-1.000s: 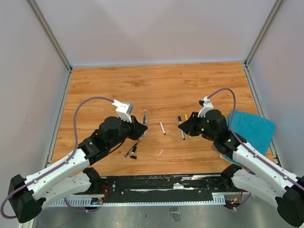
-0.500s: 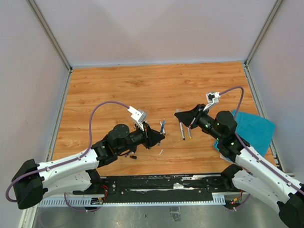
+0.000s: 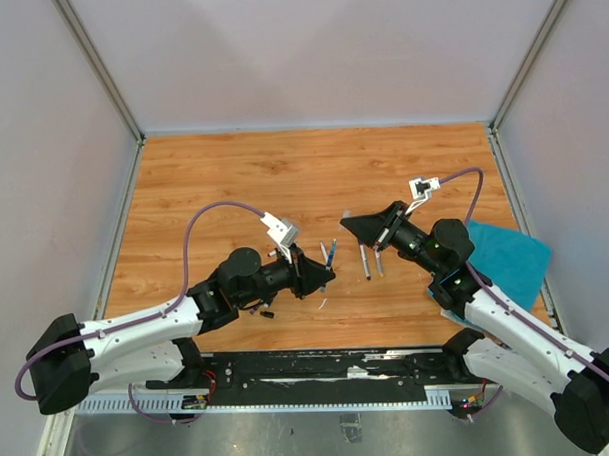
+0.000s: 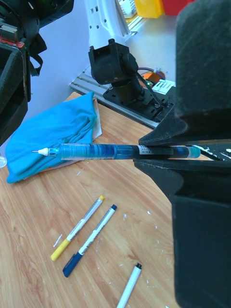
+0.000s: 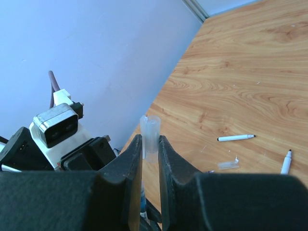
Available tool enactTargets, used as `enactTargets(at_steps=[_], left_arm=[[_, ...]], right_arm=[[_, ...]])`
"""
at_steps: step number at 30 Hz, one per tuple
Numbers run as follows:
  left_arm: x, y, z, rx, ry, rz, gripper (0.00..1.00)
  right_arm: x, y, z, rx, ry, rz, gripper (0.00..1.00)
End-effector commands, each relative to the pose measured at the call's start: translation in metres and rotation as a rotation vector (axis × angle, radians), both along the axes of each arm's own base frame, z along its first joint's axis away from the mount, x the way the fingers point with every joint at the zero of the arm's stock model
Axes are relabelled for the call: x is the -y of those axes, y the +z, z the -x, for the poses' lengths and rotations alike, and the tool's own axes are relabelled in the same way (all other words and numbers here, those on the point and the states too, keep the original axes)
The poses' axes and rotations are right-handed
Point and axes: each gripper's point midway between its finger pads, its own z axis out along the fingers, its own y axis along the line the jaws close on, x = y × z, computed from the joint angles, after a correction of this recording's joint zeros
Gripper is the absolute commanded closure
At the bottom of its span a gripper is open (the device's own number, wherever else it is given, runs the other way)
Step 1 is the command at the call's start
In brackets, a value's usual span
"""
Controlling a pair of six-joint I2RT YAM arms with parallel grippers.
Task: Insert the pens into the pen caps
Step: Insert the pen cap onto the pen.
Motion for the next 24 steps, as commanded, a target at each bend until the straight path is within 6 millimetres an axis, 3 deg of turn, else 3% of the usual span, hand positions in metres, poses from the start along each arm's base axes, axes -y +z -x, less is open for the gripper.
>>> enactTargets(at_steps=[1, 24], left_arm=[[0.009, 0.023, 0.001, 0.048, -0.029, 0.051, 1.0], [0.009, 0.024, -0.003, 0.065, -0.015, 0.027, 1.0]], right_arm=[[-0.004, 0.035, 0.005, 0.078, 0.049, -0.071, 0.99], [-0.011, 0.023, 0.013, 0.064, 0.112, -0.067, 0.99]])
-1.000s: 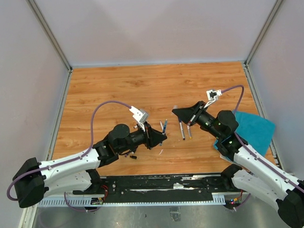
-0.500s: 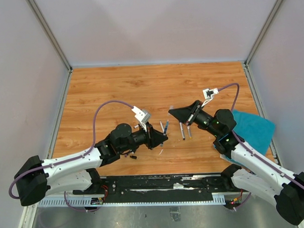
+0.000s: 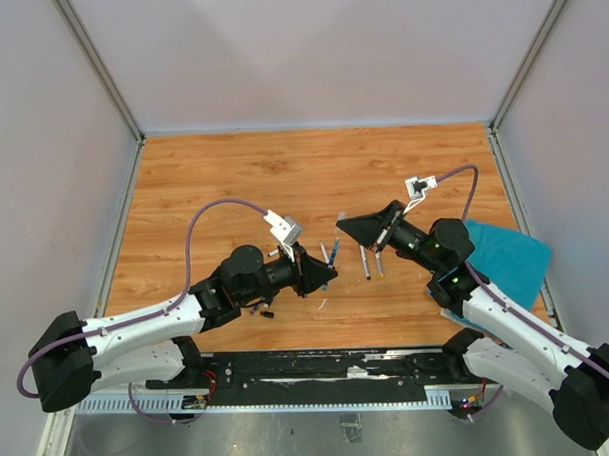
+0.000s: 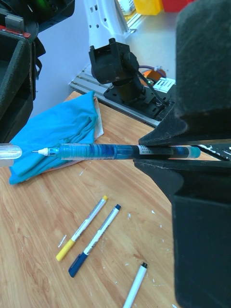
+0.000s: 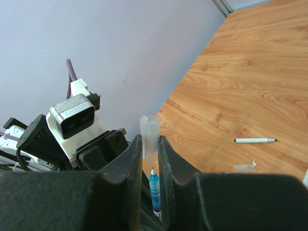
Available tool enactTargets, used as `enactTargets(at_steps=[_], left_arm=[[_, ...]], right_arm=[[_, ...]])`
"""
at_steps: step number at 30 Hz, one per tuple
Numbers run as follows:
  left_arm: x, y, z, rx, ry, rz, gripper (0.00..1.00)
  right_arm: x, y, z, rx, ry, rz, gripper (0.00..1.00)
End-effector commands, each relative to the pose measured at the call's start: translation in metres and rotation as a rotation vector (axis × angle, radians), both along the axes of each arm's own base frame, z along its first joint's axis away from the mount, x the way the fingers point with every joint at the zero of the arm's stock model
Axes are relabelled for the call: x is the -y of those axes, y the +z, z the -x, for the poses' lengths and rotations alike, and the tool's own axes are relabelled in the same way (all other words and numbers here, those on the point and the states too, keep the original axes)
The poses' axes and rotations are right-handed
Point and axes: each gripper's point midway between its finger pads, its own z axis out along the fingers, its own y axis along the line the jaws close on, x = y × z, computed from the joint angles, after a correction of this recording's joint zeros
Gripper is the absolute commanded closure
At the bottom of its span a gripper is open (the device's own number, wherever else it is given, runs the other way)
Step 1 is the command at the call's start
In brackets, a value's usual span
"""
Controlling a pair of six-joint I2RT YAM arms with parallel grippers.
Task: Insert the pens into the pen caps
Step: Insert the pen cap onto the pen.
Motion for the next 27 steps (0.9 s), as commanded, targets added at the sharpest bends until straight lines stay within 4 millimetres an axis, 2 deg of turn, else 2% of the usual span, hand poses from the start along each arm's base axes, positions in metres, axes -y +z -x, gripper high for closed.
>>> enactTargets(at_steps=[1, 17, 27], left_arm=[[0.004, 0.022, -0.001, 0.048, -0.005, 0.038, 0.99], [0.002, 0.022, -0.002, 0.049, 0.008, 0.043, 0.99], [0.002, 0.024, -0.005, 0.048, 0.023, 0.049, 1.0]], right_arm=[[-0.001, 0.013, 0.003, 0.037, 0.022, -0.03, 0.99], [-0.001, -0.004, 0.007, 0.016, 0.038, 0.009, 0.99], [0.001, -0.007, 0.008, 0.018, 0.035, 0.023, 0.99]])
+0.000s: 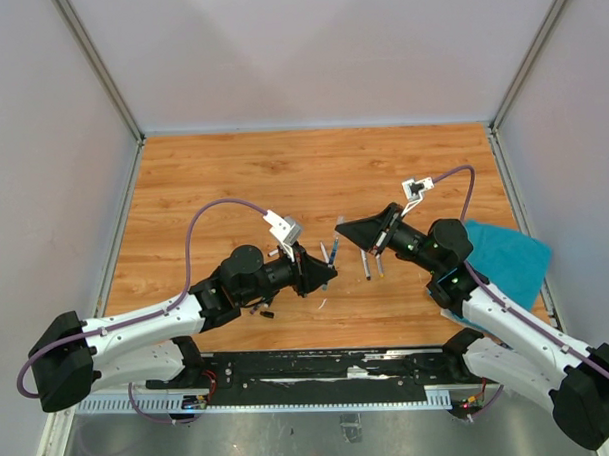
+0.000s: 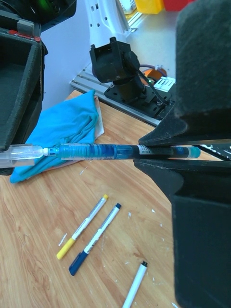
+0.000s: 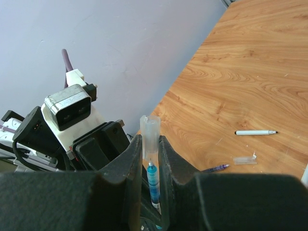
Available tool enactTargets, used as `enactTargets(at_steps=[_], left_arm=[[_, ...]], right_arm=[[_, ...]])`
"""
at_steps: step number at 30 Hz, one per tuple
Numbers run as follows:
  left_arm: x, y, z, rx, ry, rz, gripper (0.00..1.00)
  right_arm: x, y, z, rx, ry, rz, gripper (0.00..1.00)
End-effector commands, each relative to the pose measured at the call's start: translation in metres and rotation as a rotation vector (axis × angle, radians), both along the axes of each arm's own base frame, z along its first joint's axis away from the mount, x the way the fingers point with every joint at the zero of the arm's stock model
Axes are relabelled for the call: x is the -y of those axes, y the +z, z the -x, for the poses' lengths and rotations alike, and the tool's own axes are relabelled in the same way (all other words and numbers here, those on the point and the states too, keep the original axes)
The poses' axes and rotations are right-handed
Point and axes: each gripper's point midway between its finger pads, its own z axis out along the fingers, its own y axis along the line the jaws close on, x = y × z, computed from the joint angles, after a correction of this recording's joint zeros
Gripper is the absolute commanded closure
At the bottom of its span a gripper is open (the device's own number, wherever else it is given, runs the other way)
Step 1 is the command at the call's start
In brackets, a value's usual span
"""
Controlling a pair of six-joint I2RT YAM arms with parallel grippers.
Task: Insert the pens into the pen caps
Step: Insert the pen cap onto the pen.
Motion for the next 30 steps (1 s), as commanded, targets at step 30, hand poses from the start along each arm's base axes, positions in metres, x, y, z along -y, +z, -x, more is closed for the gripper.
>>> enactTargets(at_steps=[30], left_arm=[[0.002, 0.033, -0.008, 0.046, 0.042, 0.073, 1.0]], right_arm=[[-0.01, -0.036, 0.01, -0.041, 0.093, 0.023, 0.99]])
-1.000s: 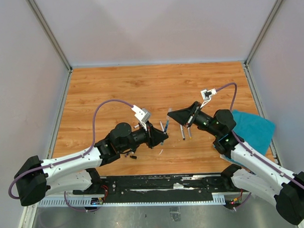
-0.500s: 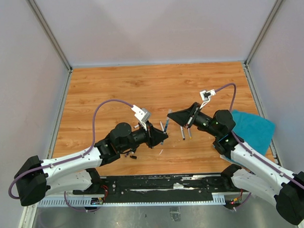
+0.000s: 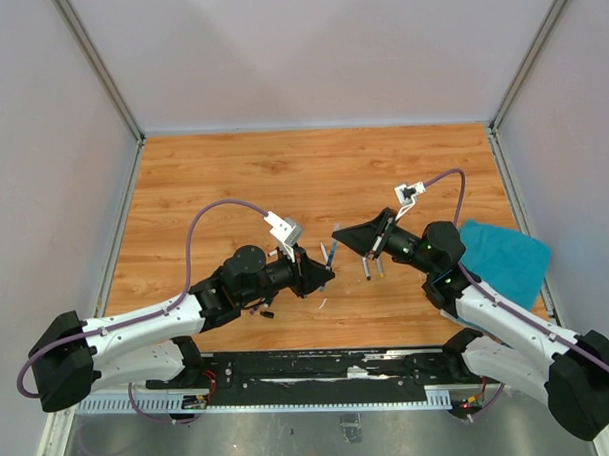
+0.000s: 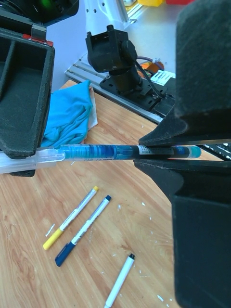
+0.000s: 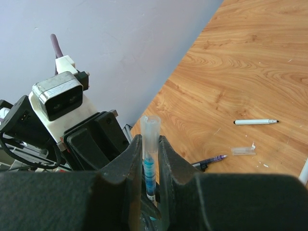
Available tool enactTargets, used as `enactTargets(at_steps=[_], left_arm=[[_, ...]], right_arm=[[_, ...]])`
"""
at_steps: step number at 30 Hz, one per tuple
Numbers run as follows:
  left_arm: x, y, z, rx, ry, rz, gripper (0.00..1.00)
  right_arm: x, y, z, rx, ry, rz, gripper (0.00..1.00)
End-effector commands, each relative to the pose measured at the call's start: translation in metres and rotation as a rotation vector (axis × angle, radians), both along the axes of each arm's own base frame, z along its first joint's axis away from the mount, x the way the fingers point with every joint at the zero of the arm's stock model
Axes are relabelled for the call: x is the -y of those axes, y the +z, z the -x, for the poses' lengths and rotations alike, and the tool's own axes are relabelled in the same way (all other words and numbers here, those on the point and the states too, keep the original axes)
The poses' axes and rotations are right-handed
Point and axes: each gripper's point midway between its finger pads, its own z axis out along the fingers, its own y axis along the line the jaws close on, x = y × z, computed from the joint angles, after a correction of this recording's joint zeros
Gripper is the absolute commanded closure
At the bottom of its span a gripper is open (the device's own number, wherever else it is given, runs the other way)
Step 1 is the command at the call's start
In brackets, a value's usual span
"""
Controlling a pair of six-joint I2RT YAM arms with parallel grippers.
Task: Insert the pens into the pen caps
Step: Insert the pen cap onto the pen.
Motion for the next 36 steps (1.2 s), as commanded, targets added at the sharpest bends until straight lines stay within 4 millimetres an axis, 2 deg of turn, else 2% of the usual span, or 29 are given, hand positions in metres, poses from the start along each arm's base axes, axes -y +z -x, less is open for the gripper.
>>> enactTargets(at_steps=[1, 9, 15, 18, 27, 31, 36], left_arm=[[0.006, 0.046, -0.006, 0.077, 0.021, 0.116, 1.0], [0.006, 0.049, -0.008, 0.076, 0.029, 0.129, 1.0], [0.007, 0.052, -0.007, 0.07, 0.028, 0.148, 1.0], [0.007, 0.055, -0.006, 0.072, 0.028, 0.158, 1.0], [0.001, 0.055, -0.006, 0.077, 0.042, 0.161, 1.0], [-0.005, 0.052, -0.005, 0.074, 0.056, 0.153, 1.0], [-0.012, 0.051, -0.004, 0.074, 0.069, 0.149, 1.0]], right_arm=[[-0.003, -0.009, 0.009, -0.011, 0.05, -0.004, 0.99], [-0.008, -0.009, 0.019, 0.009, 0.087, -0.004, 0.99], [-0.009, -0.022, 0.018, 0.029, 0.062, 0.054, 0.99], [-0.011, -0.021, 0.021, 0.037, 0.07, 0.055, 0.98], [-0.006, -0.003, 0.029, 0.077, 0.063, 0.041, 0.68], [0.004, 0.011, 0.03, 0.121, 0.021, 0.072, 0.59], [0.021, 0.014, 0.026, 0.128, -0.061, 0.179, 0.43]])
